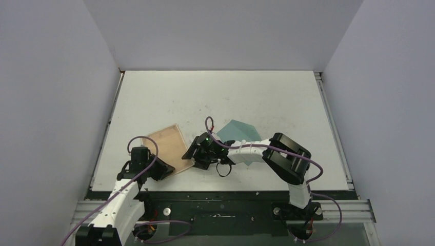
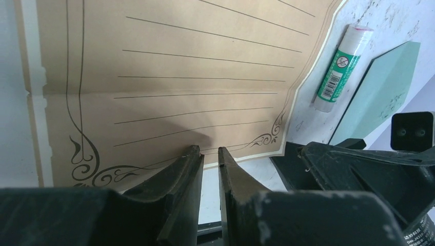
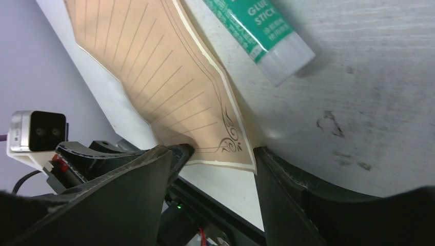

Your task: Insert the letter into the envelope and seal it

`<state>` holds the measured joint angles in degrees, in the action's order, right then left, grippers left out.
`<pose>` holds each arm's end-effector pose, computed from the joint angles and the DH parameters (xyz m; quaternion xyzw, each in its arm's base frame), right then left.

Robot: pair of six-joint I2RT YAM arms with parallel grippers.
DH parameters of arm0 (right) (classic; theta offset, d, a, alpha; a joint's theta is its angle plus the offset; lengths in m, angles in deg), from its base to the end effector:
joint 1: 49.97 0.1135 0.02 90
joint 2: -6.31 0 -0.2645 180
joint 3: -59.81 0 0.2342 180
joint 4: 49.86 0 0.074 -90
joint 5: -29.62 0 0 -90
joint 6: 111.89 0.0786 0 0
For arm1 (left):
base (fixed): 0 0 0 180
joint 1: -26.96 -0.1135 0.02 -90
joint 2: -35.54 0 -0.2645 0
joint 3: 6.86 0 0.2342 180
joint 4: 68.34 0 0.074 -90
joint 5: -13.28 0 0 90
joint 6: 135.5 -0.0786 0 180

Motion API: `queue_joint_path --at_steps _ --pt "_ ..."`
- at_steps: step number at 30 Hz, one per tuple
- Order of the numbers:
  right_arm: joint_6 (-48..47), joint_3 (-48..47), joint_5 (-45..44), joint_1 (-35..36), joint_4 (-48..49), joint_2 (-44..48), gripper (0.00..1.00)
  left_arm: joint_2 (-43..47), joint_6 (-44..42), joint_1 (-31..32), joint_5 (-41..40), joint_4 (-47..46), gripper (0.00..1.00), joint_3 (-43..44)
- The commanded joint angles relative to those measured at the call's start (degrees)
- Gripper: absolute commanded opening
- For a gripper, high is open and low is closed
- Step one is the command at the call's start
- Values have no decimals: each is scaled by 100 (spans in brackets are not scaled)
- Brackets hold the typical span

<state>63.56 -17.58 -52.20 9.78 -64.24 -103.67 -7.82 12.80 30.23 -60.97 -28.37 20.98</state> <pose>0.1975 0.3609 0.1250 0.1809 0.9105 0.3689 0.0461 0.1367 -0.0292 0.1091 -0.4010 0.8578 -0.2628 0.1855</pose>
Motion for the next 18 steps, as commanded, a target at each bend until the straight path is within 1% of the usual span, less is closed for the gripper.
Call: queue_joint_path --at_steps 1,8,10,14,18 --pt "109 47 21 75 362 -353 61 33 61 -28 -44 86 16 181" --pt "122 286 260 87 1048 -586 60 -39 58 -28 -98 111 13 219" --pt "101 341 275 77 1256 -650 57 -56 58 -32 -97 120 13 225" --pt "142 387 183 73 1488 -806 39 -14 54 -28 -134 201 12 279" --pt "-89 318 -50 51 1586 -768 7 98 62 -36 -183 373 14 419"
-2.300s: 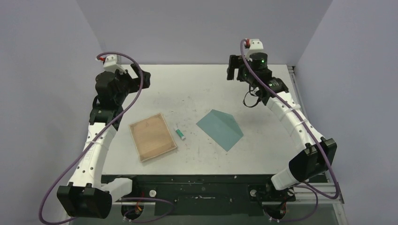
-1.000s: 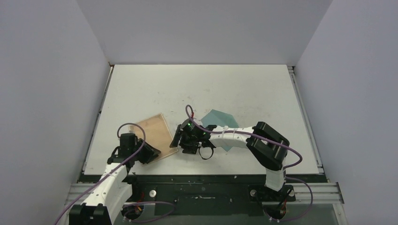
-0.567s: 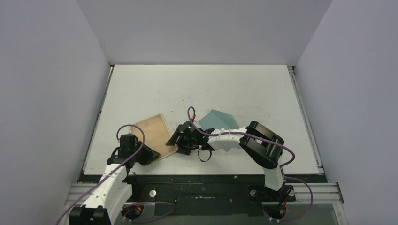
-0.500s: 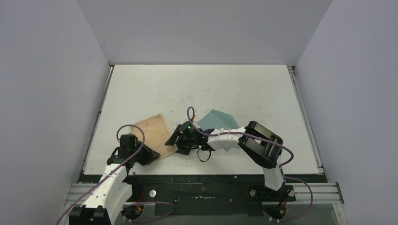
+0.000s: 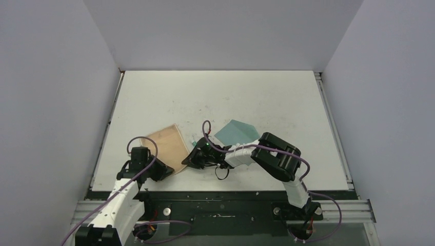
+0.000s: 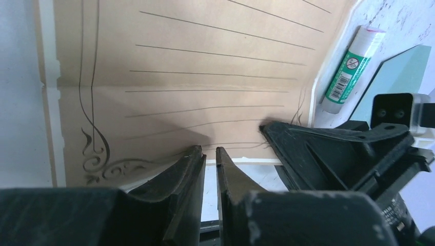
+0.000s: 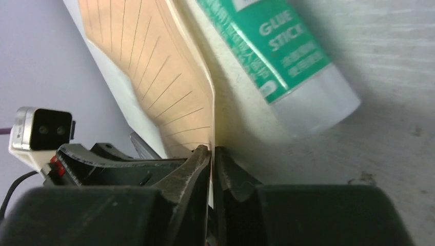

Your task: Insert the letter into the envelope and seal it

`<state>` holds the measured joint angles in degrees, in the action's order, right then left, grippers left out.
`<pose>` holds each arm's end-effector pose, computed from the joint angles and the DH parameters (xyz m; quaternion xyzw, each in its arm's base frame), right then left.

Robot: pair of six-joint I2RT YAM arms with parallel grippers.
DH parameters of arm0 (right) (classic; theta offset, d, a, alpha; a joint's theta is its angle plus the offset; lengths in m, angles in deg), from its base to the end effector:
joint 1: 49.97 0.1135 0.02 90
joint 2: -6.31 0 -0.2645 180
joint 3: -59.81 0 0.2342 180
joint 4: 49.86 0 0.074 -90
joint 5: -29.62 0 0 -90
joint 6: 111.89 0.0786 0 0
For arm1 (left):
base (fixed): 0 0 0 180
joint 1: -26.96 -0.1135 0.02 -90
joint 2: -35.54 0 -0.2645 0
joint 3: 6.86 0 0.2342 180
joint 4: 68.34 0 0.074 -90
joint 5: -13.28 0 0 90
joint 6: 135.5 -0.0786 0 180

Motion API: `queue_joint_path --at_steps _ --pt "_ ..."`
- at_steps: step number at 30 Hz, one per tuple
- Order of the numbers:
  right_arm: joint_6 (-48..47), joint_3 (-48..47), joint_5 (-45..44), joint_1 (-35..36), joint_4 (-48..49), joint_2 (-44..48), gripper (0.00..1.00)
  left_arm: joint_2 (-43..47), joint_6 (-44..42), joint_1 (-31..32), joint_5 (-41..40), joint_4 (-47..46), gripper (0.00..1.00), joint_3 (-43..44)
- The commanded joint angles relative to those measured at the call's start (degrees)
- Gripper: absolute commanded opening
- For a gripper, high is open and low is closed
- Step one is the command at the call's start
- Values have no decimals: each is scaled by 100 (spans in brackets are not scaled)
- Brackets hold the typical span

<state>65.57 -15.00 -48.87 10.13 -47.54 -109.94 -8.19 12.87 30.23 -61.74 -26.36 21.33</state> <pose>0.2006 0.3803 0.1004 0.1706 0.8832 0.4357 0.0324 0.1336 -0.0280 0.1071 -0.4080 0.8608 -0.2495 0.1740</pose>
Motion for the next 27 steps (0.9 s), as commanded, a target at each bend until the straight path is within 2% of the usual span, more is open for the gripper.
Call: queue_joint_path --at_steps 1,3,5,6,7,9,11,18,23,27 --pt "-404 23 -421 9 -87 -111 6 173 48 -41 -120 250 16 469" --pt "-640 -9 -463 0 48 7 5 273 -10 -54 -170 472 26 708" --pt "-894 -4 -487 -11 305 208 5 377 -105 -84 -246 752 45 1110" --pt "-1033 14 -476 -19 483 334 5 408 -159 -96 -284 869 59 1317" --pt "-1165 29 -450 -44 696 451 5 424 -212 -110 -336 1007 68 1522" --pt "-1346 31 -356 -111 1007 692 5 399 -349 -128 -449 1244 79 1956" --pt "-1478 -7 -204 -206 1331 880 5 362 -484 -141 -575 1437 87 2356" --pt "-2089 -163 577 -673 1549 1461 5 139 -977 -203 -786 1514 96 3550" --pt "-3005 -214 1316 -1218 1186 2051 5 -273 -1588 -204 -376 1133 97 4256" --pt "-4342 -411 2449 -1744 355 2410 5 -676 -2371 -208 524 474 97 4676"
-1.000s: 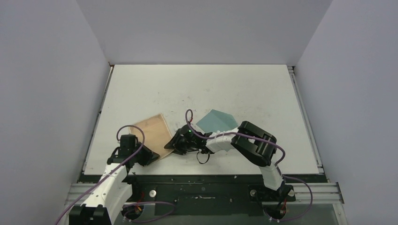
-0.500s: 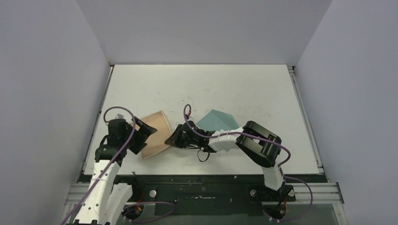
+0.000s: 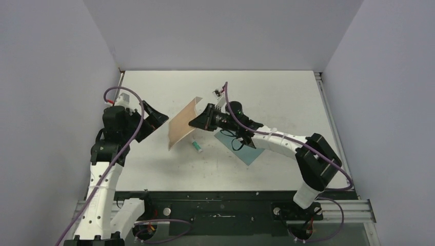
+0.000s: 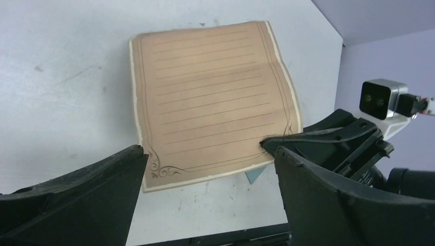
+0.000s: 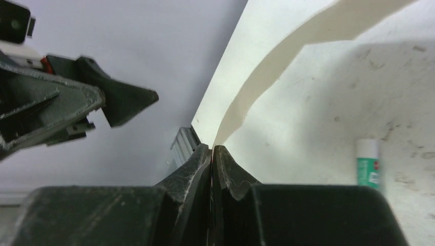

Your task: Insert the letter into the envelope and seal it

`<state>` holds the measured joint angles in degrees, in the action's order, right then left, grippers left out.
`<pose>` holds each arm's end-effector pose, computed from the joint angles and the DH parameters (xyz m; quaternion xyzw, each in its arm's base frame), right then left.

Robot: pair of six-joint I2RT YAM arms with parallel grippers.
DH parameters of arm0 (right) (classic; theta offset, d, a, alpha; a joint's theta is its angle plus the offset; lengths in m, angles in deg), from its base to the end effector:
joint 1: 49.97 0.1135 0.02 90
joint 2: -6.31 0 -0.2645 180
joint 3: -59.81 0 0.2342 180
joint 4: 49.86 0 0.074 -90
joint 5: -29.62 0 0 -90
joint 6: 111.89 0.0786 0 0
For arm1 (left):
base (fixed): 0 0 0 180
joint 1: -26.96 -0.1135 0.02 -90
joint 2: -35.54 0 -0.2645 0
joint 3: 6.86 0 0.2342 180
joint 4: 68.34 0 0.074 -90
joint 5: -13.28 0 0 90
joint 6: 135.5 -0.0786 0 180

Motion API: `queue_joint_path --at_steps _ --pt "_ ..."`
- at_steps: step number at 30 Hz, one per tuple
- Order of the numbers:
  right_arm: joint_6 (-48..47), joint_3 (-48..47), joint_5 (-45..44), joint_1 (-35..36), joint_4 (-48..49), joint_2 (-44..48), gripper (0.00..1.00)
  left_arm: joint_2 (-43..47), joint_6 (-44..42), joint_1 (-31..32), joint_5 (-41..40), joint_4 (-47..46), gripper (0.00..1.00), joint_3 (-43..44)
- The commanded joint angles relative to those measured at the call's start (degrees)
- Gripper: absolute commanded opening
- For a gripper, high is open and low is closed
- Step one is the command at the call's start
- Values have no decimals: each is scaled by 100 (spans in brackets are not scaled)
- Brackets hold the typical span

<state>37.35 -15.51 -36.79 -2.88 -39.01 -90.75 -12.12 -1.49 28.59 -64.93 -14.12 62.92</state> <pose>0.2585 0.3242 0.2617 -0.0496 0.7643 0.5934 0.2476 0.1861 -0.0214 0.3170 -0.2683 0.8295 -0.2696 0.4089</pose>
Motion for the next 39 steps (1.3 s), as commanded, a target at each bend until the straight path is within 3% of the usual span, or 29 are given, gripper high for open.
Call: queue_joint_path --at_steps 1,8,12,14,19,22,24,31,36,38,39 --pt "-1827 -429 1501 -591 -802 592 5 -432 -1188 -43 1092 -888 97 647" --pt "-3499 -744 2597 -1093 -2441 1303 5 -1488 -2437 -27 2907 -1538 97 1752" --pt "-4295 -992 2936 -1078 -3580 1488 5 -1934 -2643 180 3679 -2047 97 2134" --pt "-4736 -1196 3007 -1050 -4243 1553 5 -2041 -3044 485 4153 -2273 97 2163" --pt "-5364 -1512 3034 -1006 -5255 1731 5 -1934 -4000 1251 4466 -3117 97 1711" --pt "-5480 -1619 3080 -1008 -5523 1878 5 -1870 -3879 1319 5266 -4375 97 1167" --pt "-5551 -1684 3051 -1009 -5651 1951 5 -1923 -3892 1316 5699 -4621 97 1013" --pt "-5814 -1921 2826 -1026 -6138 1865 5 -2796 -3678 1060 6409 -4255 95 1555" --pt "-6053 -2166 2704 -1077 -6477 1693 5 -3424 -3268 685 7030 -4452 79 1897" --pt "-6165 -2314 2662 -1088 -6668 1606 5 -3663 -2292 574 7337 -5571 72 1829" --pt "-6220 -2398 2633 -1088 -6777 1556 5 -3772 -1387 568 7489 -6840 70 1660"
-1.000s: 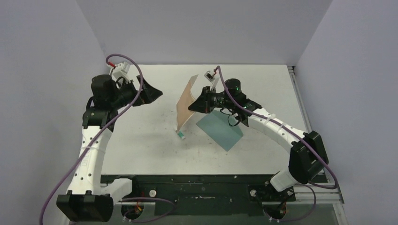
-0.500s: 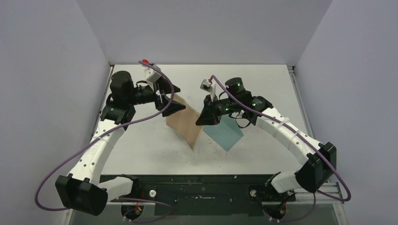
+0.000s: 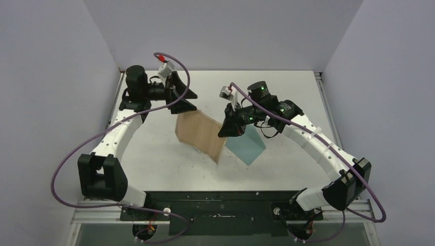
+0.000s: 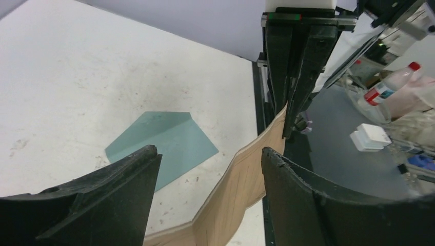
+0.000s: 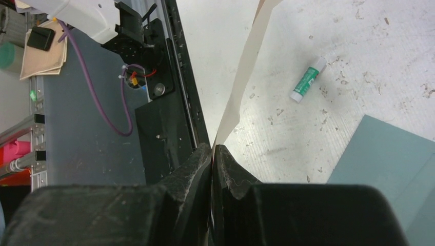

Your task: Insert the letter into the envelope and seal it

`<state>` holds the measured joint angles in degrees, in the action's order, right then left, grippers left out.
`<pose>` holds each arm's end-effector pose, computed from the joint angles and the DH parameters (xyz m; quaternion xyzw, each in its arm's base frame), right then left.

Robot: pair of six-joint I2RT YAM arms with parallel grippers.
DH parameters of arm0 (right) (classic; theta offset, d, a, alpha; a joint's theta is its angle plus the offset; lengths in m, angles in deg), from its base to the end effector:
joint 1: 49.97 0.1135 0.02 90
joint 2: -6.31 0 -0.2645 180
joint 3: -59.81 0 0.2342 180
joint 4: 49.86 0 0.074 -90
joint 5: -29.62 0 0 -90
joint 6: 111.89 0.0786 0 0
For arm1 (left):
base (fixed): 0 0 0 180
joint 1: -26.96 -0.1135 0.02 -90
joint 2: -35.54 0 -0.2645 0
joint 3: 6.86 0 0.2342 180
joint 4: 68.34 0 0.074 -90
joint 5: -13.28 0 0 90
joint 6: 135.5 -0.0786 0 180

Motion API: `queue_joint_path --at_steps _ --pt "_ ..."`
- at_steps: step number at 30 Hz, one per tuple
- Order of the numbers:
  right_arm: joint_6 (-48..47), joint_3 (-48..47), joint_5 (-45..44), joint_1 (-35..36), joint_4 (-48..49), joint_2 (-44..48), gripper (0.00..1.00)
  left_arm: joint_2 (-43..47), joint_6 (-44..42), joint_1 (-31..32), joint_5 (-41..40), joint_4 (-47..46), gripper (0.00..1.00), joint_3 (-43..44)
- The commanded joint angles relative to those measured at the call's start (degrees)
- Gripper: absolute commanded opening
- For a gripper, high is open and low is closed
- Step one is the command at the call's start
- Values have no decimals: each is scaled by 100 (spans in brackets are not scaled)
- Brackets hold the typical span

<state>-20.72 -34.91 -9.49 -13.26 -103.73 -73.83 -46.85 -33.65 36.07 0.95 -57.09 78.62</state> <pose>0.2016 0.2264 0.3548 -0.4243 0.7209 0.4927 0.2397 0.2926 -0.1247 0.3754 0.3966 0.5982 -0.5587 0.4155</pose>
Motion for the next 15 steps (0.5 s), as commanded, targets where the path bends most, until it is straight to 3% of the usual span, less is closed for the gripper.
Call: queue_joint_path --at_steps 1,2,3,4,6,9,12,15 --pt "-448 -531 -124 -53 -386 -173 5 -403 2932 -155 1009 -4057 70 -182" --pt "-500 -614 -159 -62 -488 -211 5 -536 4204 -126 1062 -5732 74 -472" --pt "-542 -681 -180 -67 -567 -243 5 -718 5138 -52 1141 -6830 76 -543" --pt "-581 -755 -199 -74 -639 -295 5 -879 5644 34 1255 -7284 76 -514" --pt "-663 -929 -249 -104 -793 -369 5 -1162 5988 186 1384 -7499 74 -457" --pt "-824 -1160 -365 -148 -1043 -482 5 -1511 6797 300 1424 -8590 70 -348" --pt "-930 -1269 -475 -284 -1212 -548 5 -1582 6862 310 1224 -8677 68 -134" --pt "-880 -1296 -687 -491 -1162 -591 5 -1572 6856 257 861 -8693 72 60"
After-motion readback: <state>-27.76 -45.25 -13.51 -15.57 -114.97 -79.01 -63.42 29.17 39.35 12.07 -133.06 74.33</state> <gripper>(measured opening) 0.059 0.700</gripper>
